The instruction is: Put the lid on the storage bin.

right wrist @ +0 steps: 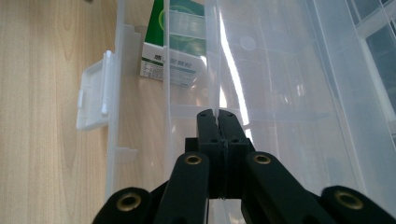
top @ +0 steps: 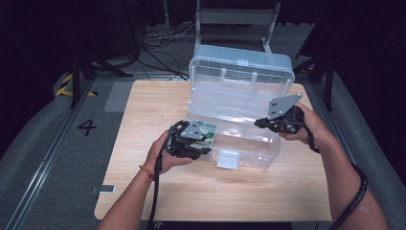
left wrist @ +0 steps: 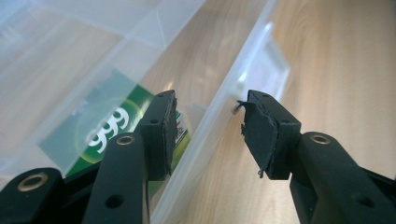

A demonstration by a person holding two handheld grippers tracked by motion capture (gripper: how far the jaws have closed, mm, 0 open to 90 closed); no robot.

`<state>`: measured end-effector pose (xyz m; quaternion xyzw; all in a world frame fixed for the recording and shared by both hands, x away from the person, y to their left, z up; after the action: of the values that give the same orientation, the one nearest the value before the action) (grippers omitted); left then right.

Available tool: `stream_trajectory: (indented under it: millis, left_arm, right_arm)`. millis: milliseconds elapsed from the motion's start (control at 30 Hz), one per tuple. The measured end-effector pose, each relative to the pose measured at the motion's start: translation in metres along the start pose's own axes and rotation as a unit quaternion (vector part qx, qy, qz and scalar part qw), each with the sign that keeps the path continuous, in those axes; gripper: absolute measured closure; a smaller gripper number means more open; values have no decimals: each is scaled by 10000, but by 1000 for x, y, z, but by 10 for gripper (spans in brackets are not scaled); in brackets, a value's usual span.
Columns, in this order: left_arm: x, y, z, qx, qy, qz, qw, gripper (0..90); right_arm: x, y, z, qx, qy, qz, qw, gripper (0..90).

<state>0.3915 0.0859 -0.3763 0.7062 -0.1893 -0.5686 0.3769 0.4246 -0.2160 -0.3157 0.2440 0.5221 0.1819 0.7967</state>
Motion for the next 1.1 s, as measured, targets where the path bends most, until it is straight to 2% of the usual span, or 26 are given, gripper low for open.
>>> stream_trajectory:
  millis: [67,100,133,167,233,267,300,333,433,500,567,667,733,867,1033,1100]
  left_arm:
    - [-11,3,-3,-50,206,73,9997,508]
    - [-19,4,-5,-152,240,261,9993,494]
    - [-19,4,-5,-152,240,261,9993,498]
    - [-27,7,-11,-290,346,416,9981,498]
    - [-35,10,-21,-453,463,527,9965,471]
    - [-37,11,-25,-642,477,632,9948,463]
    - [-40,14,-32,-758,638,772,9921,429]
    - [-41,17,-37,-817,664,796,9913,406]
    - [-44,26,-47,-851,587,918,9904,473]
    - [-44,33,-51,-825,741,885,9899,487]
    - [-46,39,-53,-831,657,995,9894,523]
    - [-46,46,-56,-795,831,937,9889,562]
    - [-46,50,-58,-834,807,1011,9881,621]
    - [-47,56,-63,-926,851,1116,9858,665]
    - [-46,60,-67,-921,861,1110,9858,711]
    - [-47,61,-67,-956,908,1119,9849,736]
  right_arm:
    - [1,0,-2,-25,15,-12,10000,900]
    - [1,0,-3,-20,3,-13,10000,900]
    - [1,0,-3,-28,-2,-13,10000,900]
    - [1,0,-3,-28,-2,-13,10000,900]
    - [1,-1,-4,-38,-13,-12,10000,900]
    - [1,-1,-5,-28,-22,-8,10000,900]
    - [1,-1,-5,-21,-17,-4,10000,900]
    - [1,-1,-5,-17,-37,-9,10000,900]
    - [1,-1,-7,-43,-68,-11,10000,900]
    - [1,-2,-8,-35,-72,10,10000,899]
    - [1,-2,-10,-60,-59,-11,10000,898]
    - [2,-3,-12,-70,-31,-19,10000,898]
    - [2,-3,-13,-79,-12,-28,10000,898]
    - [4,-4,-17,-96,48,-26,9999,896]
    - [6,-5,-22,-166,68,-58,9998,890]
    - [6,-6,-23,-168,35,-70,9998,889]
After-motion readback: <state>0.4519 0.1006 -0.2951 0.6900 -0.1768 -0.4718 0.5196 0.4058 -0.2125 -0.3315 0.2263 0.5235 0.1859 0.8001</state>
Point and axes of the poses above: each handheld gripper's, and its own axes: x roughly forward along the jaws, y roughly out of its top, z roughly to its right, the point moved 2 cm from there along x, roughly forward along the jaws, and after that the axes turned 1 degree about -x, right-handed, at the moved point
